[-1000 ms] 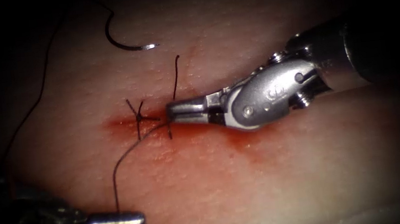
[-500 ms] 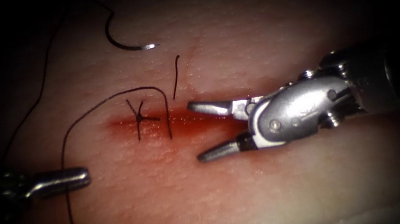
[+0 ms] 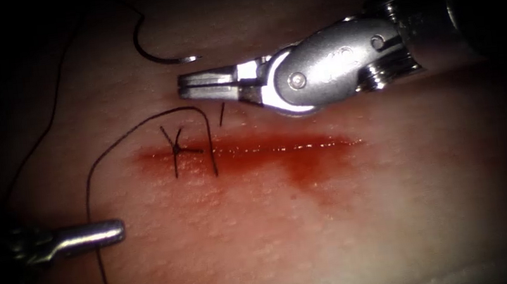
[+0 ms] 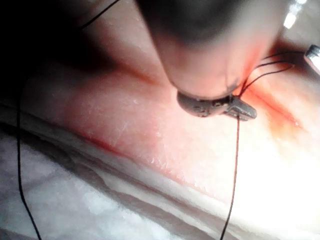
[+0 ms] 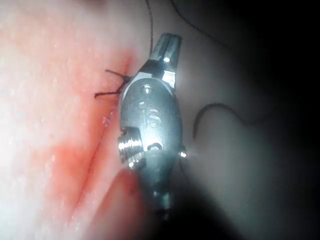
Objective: Wound Closure
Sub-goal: With the left jaws wrap the suture twice counter-clockwise around the right jaws.
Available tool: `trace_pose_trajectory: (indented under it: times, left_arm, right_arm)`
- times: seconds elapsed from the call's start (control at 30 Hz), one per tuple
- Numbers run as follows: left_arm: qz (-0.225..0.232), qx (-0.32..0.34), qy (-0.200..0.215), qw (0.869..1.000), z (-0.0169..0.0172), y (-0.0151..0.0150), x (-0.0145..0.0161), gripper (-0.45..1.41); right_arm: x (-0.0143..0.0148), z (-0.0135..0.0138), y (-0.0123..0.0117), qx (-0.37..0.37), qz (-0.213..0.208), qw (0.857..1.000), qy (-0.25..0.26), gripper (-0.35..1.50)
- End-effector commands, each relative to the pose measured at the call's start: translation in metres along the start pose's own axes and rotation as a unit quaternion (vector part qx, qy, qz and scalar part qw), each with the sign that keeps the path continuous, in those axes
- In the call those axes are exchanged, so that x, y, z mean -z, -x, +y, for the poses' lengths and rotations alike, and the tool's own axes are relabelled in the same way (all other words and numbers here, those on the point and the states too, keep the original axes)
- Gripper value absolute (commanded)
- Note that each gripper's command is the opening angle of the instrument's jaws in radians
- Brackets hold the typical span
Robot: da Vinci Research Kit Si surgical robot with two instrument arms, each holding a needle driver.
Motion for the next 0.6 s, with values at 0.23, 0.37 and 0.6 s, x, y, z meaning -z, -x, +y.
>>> trace_pose_trajectory:
  times: [0.23, 0.37, 0.6]
  left_arm:
    - [0.008, -0.047, 0.001, 0.999, 0.0, 0.0, -0.0009, -0.45]
    - [0.018, -0.061, -0.003, 0.998, -0.001, -0.0002, -0.0008, -0.45]
    - [0.023, -0.043, -0.024, 0.999, -0.0028, 0.0029, -0.0006, -0.45]
  right_arm:
    - [-0.007, 0.0017, 0.0028, 0.006, 0.008, 1.0, -0.025, -0.35]
    - [-0.0089, 0.001, 0.0052, 0.021, 0.012, 0.998, -0.053, -0.35]
    - [-0.0076, -0.0041, 0.0078, 0.002, 0.031, 0.994, -0.106, -0.35]
